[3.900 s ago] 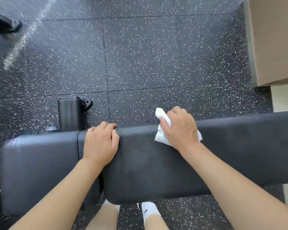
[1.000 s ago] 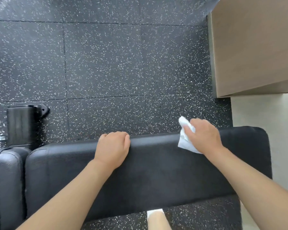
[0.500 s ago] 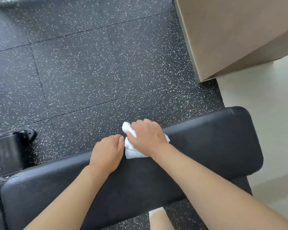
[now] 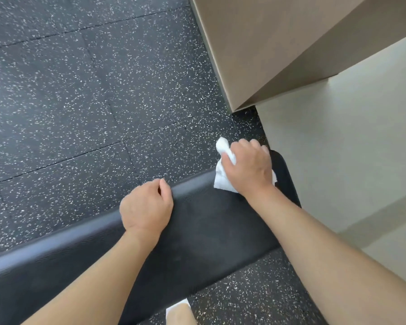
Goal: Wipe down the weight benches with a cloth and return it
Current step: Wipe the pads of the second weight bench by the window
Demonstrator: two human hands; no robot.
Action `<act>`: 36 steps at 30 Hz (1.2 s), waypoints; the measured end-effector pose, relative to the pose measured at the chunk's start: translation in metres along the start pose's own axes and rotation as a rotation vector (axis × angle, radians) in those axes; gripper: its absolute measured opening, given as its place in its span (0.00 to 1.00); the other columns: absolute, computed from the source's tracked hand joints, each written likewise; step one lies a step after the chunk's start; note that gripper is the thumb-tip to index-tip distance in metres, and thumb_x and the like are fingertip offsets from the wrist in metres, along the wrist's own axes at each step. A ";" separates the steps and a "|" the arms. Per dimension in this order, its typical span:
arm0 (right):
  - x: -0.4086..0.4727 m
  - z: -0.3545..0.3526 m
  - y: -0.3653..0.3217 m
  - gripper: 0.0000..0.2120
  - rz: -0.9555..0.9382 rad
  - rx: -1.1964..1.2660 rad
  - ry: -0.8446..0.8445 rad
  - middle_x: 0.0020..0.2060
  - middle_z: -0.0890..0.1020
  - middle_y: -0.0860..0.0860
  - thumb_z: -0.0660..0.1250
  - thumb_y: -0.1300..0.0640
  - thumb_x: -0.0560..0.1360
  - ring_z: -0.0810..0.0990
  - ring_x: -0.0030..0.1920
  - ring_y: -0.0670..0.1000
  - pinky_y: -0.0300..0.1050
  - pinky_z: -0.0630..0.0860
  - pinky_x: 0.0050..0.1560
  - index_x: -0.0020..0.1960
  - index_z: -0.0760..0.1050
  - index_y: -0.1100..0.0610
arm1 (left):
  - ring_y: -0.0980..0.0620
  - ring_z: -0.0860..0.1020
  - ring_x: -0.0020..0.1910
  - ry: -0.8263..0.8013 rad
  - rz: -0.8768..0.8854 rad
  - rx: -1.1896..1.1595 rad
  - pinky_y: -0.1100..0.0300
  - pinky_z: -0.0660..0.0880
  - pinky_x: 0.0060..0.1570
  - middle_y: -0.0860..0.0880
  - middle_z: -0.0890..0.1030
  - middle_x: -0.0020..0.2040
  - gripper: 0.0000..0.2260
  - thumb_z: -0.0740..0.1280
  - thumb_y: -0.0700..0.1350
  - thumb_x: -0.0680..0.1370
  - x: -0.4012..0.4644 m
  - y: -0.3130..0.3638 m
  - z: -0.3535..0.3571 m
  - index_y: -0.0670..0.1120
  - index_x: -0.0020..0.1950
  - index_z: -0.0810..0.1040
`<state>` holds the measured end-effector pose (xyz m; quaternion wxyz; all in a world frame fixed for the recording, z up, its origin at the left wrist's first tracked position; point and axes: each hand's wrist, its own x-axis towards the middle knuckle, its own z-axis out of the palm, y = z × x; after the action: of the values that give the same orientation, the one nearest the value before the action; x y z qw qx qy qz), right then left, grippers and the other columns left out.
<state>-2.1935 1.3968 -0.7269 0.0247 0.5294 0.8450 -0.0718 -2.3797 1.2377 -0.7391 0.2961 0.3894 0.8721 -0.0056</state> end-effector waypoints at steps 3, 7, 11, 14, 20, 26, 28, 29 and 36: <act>-0.029 0.011 -0.042 0.12 -0.031 0.086 0.084 0.37 0.76 0.52 0.64 0.47 0.78 0.73 0.40 0.58 0.53 0.65 0.41 0.40 0.73 0.54 | 0.46 0.73 0.33 0.007 -0.030 0.005 0.54 0.72 0.34 0.52 0.76 0.32 0.20 0.50 0.54 0.81 -0.001 -0.001 0.005 0.49 0.36 0.75; -0.059 0.026 -0.079 0.11 -0.298 0.215 0.149 0.39 0.76 0.52 0.66 0.48 0.78 0.73 0.40 0.56 0.51 0.66 0.41 0.43 0.74 0.55 | 0.44 0.74 0.32 0.050 -0.049 0.013 0.56 0.65 0.32 0.52 0.75 0.31 0.21 0.49 0.55 0.79 0.003 -0.001 0.010 0.49 0.34 0.72; -0.051 0.016 -0.027 0.10 -0.454 0.148 0.191 0.38 0.77 0.52 0.67 0.50 0.78 0.75 0.38 0.56 0.51 0.69 0.38 0.45 0.79 0.57 | 0.39 0.79 0.38 0.138 -0.013 0.027 0.55 0.65 0.37 0.50 0.82 0.38 0.22 0.49 0.56 0.78 0.003 -0.001 0.011 0.54 0.41 0.81; -0.029 0.007 0.039 0.10 -0.279 0.102 0.231 0.38 0.78 0.54 0.67 0.52 0.78 0.76 0.37 0.59 0.52 0.71 0.36 0.44 0.79 0.59 | 0.39 0.82 0.44 0.158 -0.003 0.029 0.55 0.66 0.40 0.50 0.85 0.44 0.22 0.50 0.56 0.79 0.002 0.000 0.012 0.59 0.50 0.85; -0.022 0.012 0.042 0.09 0.031 0.088 0.152 0.41 0.77 0.53 0.65 0.49 0.78 0.73 0.41 0.58 0.53 0.66 0.41 0.48 0.77 0.55 | 0.40 0.82 0.46 0.170 0.008 0.053 0.55 0.66 0.41 0.51 0.85 0.45 0.22 0.50 0.56 0.79 0.003 0.000 0.013 0.60 0.51 0.85; -0.073 0.036 -0.058 0.10 -0.273 0.207 0.187 0.42 0.76 0.52 0.69 0.49 0.75 0.72 0.42 0.57 0.52 0.65 0.41 0.48 0.76 0.55 | 0.43 0.74 0.33 0.165 -0.030 0.029 0.55 0.62 0.35 0.52 0.79 0.35 0.21 0.48 0.55 0.79 0.005 -0.004 0.016 0.51 0.36 0.76; -0.075 0.034 -0.060 0.09 -0.293 0.224 0.203 0.41 0.77 0.52 0.71 0.51 0.74 0.74 0.41 0.57 0.51 0.66 0.42 0.47 0.77 0.56 | 0.44 0.69 0.30 0.153 -0.057 0.030 0.55 0.60 0.34 0.53 0.72 0.30 0.20 0.48 0.55 0.78 0.006 -0.003 0.016 0.48 0.33 0.69; -0.074 0.030 -0.055 0.08 -0.314 0.232 0.211 0.40 0.77 0.52 0.71 0.52 0.73 0.75 0.40 0.57 0.51 0.66 0.41 0.47 0.77 0.56 | 0.43 0.69 0.31 0.152 -0.059 0.032 0.55 0.60 0.34 0.54 0.70 0.29 0.19 0.48 0.55 0.78 0.005 -0.003 0.017 0.48 0.33 0.69; -0.049 0.006 0.052 0.12 -0.057 0.171 0.194 0.40 0.77 0.55 0.70 0.55 0.73 0.76 0.38 0.60 0.54 0.71 0.37 0.55 0.76 0.55 | 0.44 0.73 0.38 0.166 -0.017 0.057 0.54 0.65 0.41 0.50 0.80 0.38 0.24 0.48 0.56 0.78 0.005 -0.001 0.016 0.56 0.47 0.84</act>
<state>-2.1256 1.3749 -0.7322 -0.1042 0.5098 0.8489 -0.0927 -2.3747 1.2361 -0.7554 0.2117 0.3892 0.8965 -0.0007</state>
